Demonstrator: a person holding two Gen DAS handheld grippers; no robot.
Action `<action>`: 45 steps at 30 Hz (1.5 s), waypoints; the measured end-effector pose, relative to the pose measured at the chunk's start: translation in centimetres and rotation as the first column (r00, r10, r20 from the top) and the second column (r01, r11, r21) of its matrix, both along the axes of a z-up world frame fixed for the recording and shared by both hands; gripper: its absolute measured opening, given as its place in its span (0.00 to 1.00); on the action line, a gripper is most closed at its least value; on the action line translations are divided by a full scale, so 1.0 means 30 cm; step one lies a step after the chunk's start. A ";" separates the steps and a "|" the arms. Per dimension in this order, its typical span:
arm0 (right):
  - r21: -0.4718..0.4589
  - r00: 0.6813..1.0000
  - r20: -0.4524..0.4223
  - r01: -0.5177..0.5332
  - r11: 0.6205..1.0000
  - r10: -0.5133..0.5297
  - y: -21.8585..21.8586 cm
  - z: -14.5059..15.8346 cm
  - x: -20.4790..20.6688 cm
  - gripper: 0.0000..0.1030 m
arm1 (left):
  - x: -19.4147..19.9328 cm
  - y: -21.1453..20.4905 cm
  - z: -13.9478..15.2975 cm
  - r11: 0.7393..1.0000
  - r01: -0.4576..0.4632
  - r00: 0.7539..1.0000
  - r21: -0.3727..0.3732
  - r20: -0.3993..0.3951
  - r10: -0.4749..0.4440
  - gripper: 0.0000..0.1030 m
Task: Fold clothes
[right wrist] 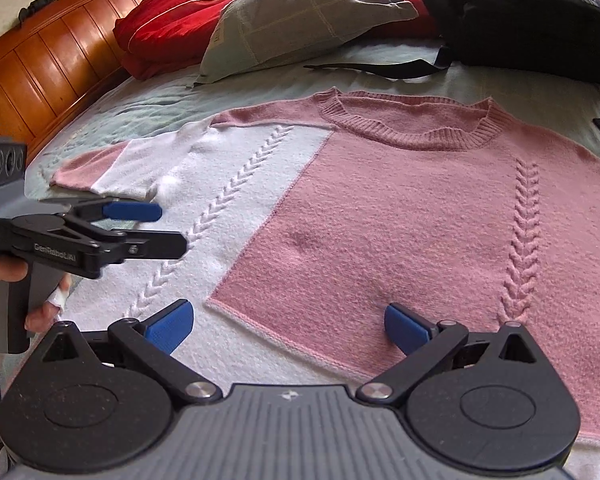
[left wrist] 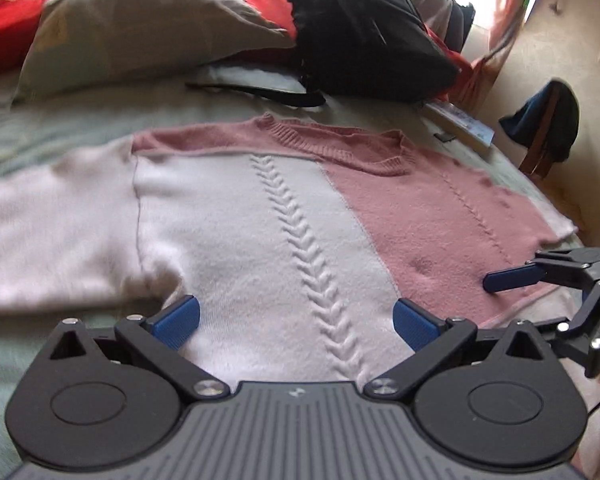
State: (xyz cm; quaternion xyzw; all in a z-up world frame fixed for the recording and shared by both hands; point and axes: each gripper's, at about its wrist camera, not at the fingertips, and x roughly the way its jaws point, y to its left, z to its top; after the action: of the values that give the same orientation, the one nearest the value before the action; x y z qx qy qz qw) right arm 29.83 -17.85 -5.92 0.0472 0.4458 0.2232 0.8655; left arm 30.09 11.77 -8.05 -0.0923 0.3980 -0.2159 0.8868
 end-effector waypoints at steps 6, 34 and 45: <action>0.009 1.000 0.002 0.013 1.000 -0.013 -0.012 -0.001 0.004 1.00 | -0.054 0.007 0.041 0.998 -0.009 0.999 0.060 -0.045 0.011 0.99; -0.121 0.999 0.032 -0.008 0.993 0.012 -0.002 0.051 -0.015 1.00 | -0.332 -0.080 0.155 0.983 0.037 0.998 0.178 -0.064 -0.026 0.99; -0.135 0.998 0.044 0.059 0.989 -0.053 -0.085 0.081 -0.094 1.00 | -0.465 -0.042 0.084 0.978 -0.026 0.989 0.209 -0.138 0.055 0.99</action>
State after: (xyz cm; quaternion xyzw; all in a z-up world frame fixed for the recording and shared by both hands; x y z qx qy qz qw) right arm 27.01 -20.39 -3.49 -0.0040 0.4410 0.1688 0.8815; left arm 16.14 10.51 -5.52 -0.0232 0.4787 -0.1481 0.8651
